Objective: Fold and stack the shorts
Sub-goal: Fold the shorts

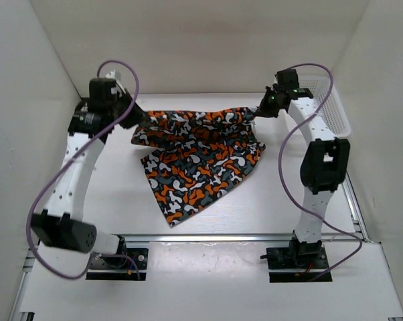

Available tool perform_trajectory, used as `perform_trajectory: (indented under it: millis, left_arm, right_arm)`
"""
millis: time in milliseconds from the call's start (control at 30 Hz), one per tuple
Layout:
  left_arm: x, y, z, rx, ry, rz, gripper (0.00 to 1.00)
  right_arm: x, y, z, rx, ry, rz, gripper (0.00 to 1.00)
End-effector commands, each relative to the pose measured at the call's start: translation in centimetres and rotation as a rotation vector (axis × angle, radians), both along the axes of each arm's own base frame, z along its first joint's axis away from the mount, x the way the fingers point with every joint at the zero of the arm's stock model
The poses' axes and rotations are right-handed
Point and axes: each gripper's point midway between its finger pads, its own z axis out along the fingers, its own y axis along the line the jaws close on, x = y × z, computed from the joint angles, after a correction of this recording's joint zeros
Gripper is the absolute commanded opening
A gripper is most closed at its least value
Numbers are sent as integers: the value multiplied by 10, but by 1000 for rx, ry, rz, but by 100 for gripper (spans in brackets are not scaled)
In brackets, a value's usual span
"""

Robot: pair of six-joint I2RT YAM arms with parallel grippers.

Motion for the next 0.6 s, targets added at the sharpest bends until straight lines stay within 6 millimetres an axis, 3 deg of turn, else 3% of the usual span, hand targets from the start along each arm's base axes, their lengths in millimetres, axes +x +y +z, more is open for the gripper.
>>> perform_trajectory:
  millis: [0,67,100,133,167,233,267,300,333,433,567]
  left_arm:
    - [-44,-8,-27,4,66,20,10]
    - [-61,-15,-38,-1,89,17,10]
    - [-77,-25,-48,-16,116,-2,10]
    - [-83,-28,-54,-16,126,0,10]
    - [-90,-32,-59,-21,140,-11,10]
    - [-111,-45,-77,-23,183,-39,10]
    - [-118,-48,-85,-19,198,-42,10]
    - [-128,-57,-93,-13,216,-66,10]
    - [-139,-60,-107,-19,254,-67,10]
    - [-163,-72,-133,-5,321,-91,10]
    - [-189,-79,-153,6,369,-110,10]
  right_arm:
    - [-29,-12,19,-32,-24,5,0]
    - [-45,-14,14,-36,1,5,0]
    - [-54,-17,21,-43,-9,-3,0]
    - [-69,-21,4,-53,35,-20,0]
    - [-79,-25,0,-65,48,-29,0]
    - [-93,-39,5,-107,18,-83,0]
    - [-111,-45,-15,-131,70,-105,0]
    - [-118,-51,-8,-145,44,-123,0]
    - [-129,-65,-23,-187,77,-159,0]
    - [-144,-78,-29,-219,89,-194,0]
    - [-159,-88,-40,-259,110,-218,0]
